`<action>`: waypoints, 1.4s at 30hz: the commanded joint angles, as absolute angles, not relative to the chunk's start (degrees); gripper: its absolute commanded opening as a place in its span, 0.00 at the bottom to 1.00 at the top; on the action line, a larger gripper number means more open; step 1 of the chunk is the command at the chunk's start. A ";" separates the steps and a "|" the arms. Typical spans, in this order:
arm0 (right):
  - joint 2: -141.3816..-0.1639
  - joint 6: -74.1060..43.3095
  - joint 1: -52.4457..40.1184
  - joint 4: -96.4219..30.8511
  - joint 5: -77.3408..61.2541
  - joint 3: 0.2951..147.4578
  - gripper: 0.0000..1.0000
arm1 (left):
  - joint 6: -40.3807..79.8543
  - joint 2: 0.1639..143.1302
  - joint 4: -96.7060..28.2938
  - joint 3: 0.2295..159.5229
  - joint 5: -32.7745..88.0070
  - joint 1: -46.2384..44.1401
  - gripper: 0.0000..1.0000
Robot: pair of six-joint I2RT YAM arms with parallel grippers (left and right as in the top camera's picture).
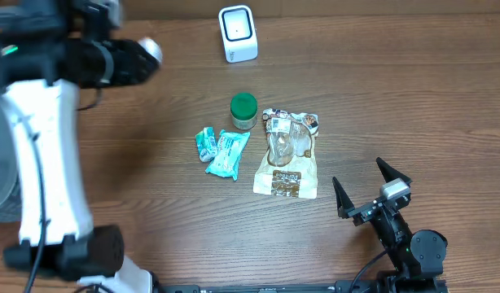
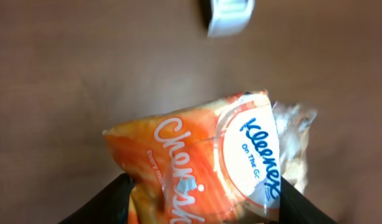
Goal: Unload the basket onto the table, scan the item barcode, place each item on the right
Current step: 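Lift the orange tissue pack out of the basket with the left gripper, then release the orange tissue pack left of the blue tissue pack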
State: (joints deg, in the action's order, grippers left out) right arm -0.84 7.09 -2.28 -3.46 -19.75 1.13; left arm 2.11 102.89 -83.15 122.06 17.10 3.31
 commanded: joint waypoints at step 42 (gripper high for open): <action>-0.16 6.68 -2.22 -3.07 -20.05 0.45 1.00 | 5.43 92.44 -80.49 106.83 4.14 -3.36 0.97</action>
